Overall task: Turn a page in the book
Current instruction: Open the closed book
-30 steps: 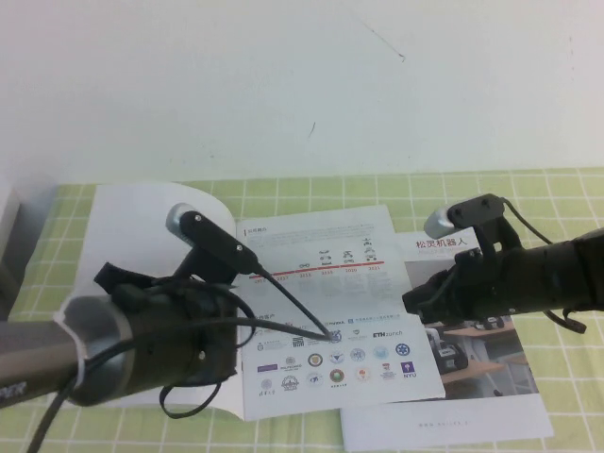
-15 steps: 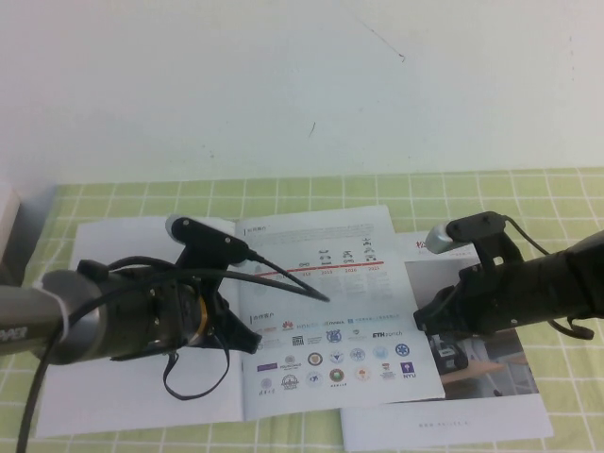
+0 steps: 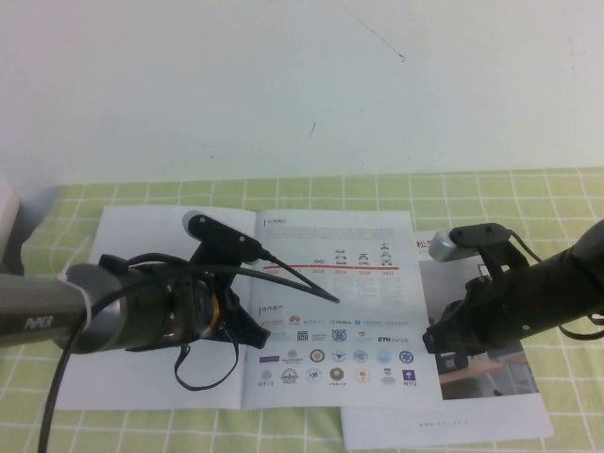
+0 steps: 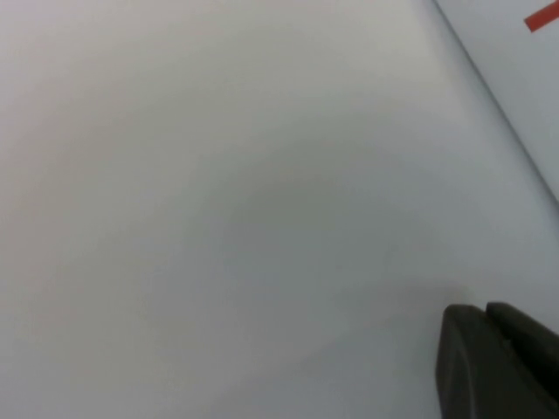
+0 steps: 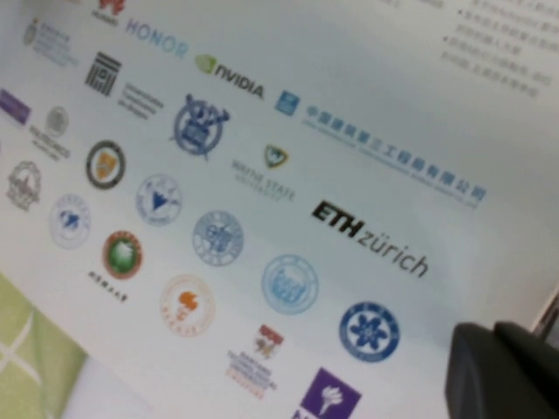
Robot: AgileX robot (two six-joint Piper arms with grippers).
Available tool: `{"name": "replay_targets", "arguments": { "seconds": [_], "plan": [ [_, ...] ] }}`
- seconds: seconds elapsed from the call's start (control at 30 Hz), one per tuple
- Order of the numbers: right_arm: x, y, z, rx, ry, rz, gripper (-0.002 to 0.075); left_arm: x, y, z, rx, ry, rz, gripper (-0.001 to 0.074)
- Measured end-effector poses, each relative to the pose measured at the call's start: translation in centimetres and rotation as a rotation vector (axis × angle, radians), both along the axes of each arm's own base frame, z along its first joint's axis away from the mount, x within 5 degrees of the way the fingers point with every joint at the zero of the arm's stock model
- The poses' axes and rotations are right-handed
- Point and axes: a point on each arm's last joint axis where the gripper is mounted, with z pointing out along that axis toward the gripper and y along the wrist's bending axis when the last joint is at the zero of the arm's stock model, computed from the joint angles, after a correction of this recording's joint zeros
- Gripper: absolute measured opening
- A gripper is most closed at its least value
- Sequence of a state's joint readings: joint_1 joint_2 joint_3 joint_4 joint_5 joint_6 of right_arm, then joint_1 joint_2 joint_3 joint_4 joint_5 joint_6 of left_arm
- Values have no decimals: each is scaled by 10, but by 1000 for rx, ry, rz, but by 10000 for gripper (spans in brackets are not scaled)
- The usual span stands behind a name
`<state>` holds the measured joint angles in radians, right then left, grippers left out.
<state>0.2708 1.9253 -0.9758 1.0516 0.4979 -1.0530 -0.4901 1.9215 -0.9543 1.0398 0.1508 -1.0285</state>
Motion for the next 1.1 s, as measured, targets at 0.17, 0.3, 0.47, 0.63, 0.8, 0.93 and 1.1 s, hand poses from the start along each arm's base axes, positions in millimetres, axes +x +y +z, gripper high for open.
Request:
{"name": "replay_targets", "arguments": {
  "seconds": [0.17,0.3,0.47,0.63,0.8,0.93,1.1],
  "plan": [
    [-6,-3,27,-5,-44,14,-2,-6,-12,4,31,-9,-23,-4],
    [-10,-6,39,-40,-65,29,-2,-18,-32,9,29,-21,-82,-4],
    [-13,-8,44,-57,-65,40,-2,-35,-57,13,-21,-8,-134,-4],
    [-13,-9,54,-63,-106,38,-2,-42,-57,20,23,-16,-145,-4],
    [-2,-18,58,-167,-259,5,-2,-43,-44,54,19,-101,-101,-4],
    [7,-22,53,-225,-331,-13,-2,-38,-29,96,-127,-210,-71,-4],
    [15,-24,28,-285,-334,4,-2,-19,-3,107,-260,-243,21,-4]
  ]
}}
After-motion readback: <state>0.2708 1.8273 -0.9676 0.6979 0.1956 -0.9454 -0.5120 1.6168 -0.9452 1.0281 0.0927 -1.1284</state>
